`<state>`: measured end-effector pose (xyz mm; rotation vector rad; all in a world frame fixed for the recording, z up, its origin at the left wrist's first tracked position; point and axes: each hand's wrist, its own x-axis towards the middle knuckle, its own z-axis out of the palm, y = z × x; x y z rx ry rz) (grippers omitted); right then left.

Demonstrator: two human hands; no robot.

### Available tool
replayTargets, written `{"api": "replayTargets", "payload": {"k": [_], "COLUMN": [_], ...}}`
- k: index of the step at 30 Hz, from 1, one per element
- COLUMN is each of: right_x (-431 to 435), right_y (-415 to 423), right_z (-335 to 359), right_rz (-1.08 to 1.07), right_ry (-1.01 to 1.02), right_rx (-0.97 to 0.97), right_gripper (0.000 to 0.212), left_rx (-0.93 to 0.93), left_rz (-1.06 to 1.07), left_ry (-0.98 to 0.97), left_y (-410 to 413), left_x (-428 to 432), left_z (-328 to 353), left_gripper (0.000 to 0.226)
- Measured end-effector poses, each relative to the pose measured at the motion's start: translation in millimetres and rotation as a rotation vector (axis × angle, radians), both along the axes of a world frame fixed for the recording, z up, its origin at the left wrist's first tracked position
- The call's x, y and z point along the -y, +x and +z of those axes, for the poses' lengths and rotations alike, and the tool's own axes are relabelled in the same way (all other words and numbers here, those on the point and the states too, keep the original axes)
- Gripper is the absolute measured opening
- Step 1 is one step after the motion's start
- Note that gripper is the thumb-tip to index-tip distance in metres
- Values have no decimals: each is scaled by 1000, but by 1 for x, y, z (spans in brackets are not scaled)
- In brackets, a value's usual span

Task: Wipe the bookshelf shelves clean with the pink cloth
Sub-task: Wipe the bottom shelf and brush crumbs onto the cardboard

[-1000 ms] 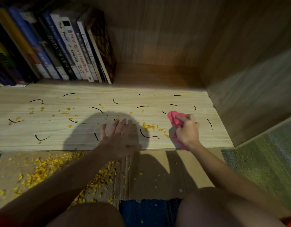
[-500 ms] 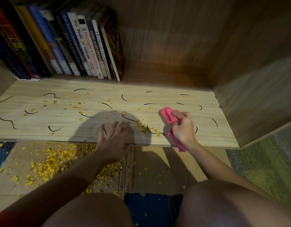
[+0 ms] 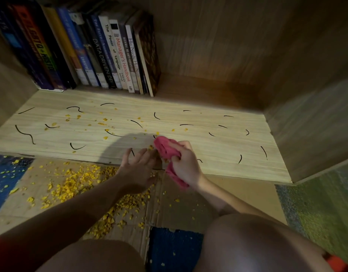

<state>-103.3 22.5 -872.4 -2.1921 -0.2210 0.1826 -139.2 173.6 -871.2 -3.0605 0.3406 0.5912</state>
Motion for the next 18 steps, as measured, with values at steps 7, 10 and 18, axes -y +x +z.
{"api": "replayTargets", "payload": {"k": [7,10,18], "right_x": [28,32,-25], "right_y": [43,45,8], "right_z": [1,-6,-15], "right_rz": [-281,-250,-30], "right_ry": [-69,-240,-146], "right_rx": [-11,4,73], "right_gripper": [41,41,55], "left_rx": [-9,15,10], "left_rz": [34,71,94], "left_ry": [36,45,-112], "left_y": [14,15,18], "left_x": [-5,-16,-20], "left_z": [11,9,-1], "left_gripper": [71,70,75]}}
